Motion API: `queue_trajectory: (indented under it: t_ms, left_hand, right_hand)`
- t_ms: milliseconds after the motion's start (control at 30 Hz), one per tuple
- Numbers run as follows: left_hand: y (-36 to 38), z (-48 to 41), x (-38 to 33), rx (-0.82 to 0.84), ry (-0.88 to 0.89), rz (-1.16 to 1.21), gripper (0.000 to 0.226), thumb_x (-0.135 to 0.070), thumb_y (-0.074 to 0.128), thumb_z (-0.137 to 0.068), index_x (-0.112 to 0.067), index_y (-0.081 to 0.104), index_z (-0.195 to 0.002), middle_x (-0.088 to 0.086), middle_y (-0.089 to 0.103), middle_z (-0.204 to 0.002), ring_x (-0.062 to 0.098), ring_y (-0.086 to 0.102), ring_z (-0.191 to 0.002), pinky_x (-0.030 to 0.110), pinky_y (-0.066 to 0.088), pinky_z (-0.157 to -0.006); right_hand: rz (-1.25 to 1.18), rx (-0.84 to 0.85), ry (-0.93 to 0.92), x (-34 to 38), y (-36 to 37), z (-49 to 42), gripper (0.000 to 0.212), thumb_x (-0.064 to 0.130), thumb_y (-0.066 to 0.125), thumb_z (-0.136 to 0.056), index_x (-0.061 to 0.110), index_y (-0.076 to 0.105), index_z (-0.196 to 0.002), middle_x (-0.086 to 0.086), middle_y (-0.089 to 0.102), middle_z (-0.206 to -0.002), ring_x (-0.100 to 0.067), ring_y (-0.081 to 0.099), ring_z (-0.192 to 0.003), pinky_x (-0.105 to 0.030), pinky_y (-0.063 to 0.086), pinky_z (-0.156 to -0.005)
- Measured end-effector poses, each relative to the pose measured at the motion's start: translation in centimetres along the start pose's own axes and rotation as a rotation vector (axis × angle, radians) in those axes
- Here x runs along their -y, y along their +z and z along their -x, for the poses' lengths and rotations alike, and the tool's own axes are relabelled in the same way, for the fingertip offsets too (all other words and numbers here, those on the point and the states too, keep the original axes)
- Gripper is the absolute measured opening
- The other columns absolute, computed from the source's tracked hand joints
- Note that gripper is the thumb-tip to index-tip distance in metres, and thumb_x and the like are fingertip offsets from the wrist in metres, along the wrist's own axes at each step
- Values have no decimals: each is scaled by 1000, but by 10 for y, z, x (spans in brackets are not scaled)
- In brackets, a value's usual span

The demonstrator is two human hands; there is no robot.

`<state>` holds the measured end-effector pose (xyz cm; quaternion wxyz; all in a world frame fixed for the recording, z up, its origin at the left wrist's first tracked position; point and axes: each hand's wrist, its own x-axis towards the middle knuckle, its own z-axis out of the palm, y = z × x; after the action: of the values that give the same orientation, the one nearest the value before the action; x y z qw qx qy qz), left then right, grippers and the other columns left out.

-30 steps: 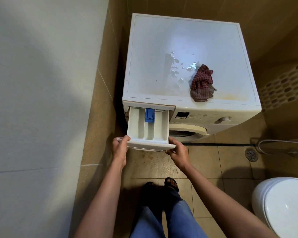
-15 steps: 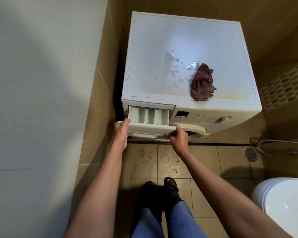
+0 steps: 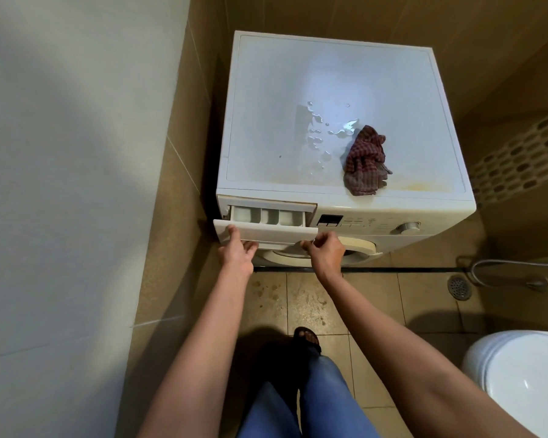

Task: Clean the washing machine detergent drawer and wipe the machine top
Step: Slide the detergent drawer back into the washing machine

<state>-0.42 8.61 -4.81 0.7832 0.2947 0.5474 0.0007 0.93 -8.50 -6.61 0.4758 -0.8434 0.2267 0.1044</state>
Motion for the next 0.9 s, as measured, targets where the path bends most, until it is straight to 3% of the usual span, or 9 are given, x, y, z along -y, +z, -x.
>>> queue_trajectory:
  t_ms: [67, 200, 467, 633, 733, 833, 900]
  left_hand:
    - [5, -2, -5, 21, -13, -15, 54, -28, 57, -95, -3, 38, -138, 22, 52, -132, 36, 54, -123, 46, 45, -104]
    - [16, -7, -14, 37, -12, -43, 58, -28, 56, -95, -1, 33, -141, 25, 51, -133, 37, 54, -123, 46, 45, -103]
    - [41, -12, -23, 1, 14, -47, 57, -29, 55, -96, 2, 36, -139, 27, 50, -133, 37, 54, -122, 46, 45, -104]
    - [52, -10, -24, -50, 38, -35, 48, -30, 53, -97, 1, 42, -133, 23, 52, -134, 37, 56, -120, 43, 48, -101]
    - [57, -10, -23, -85, 56, -26, 48, -30, 54, -97, 0, 43, -132, 20, 56, -130, 34, 61, -114, 38, 54, -93]
    - [60, -12, -24, -112, 53, -50, 37, -32, 53, -97, -3, 45, -118, 14, 60, -117, 33, 63, -111, 35, 56, -81]
    - [62, -11, -24, -122, 52, -67, 42, -33, 52, -97, -1, 44, -123, 16, 60, -118, 34, 64, -111, 35, 56, -81]
  right_hand:
    - [-41, -11, 51, 5, 3, -5, 28, 14, 77, -78, 10, 53, -90, -3, 57, -87, -16, 56, -80, -18, 46, -65]
    - [-154, -28, 153, 10, 10, -18, 30, 14, 80, -74, 16, 51, -78, -10, 64, -93, -22, 65, -87, -34, 56, -82]
    - [-286, -23, 312, 20, 19, -40, 29, 17, 81, -73, 11, 54, -79, -11, 66, -94, -25, 68, -86, -39, 58, -82]
    - [-559, -22, 472, 31, 22, -38, 25, -1, 72, -80, 7, 49, -77, -11, 60, -90, -26, 65, -90, -30, 59, -70]
    - [-651, -10, 501, 34, 21, -35, 26, -2, 70, -81, 8, 47, -76, -8, 58, -84, -20, 64, -75, -23, 57, -61]
    - [-681, -5, 504, 33, 22, -38, 26, -1, 71, -81, 8, 47, -77, -7, 59, -82, -21, 65, -75, -20, 57, -57]
    - [-688, 3, 502, 33, 22, -39, 25, -1, 70, -82, 8, 47, -77, -7, 59, -83, -22, 66, -76, -19, 56, -56]
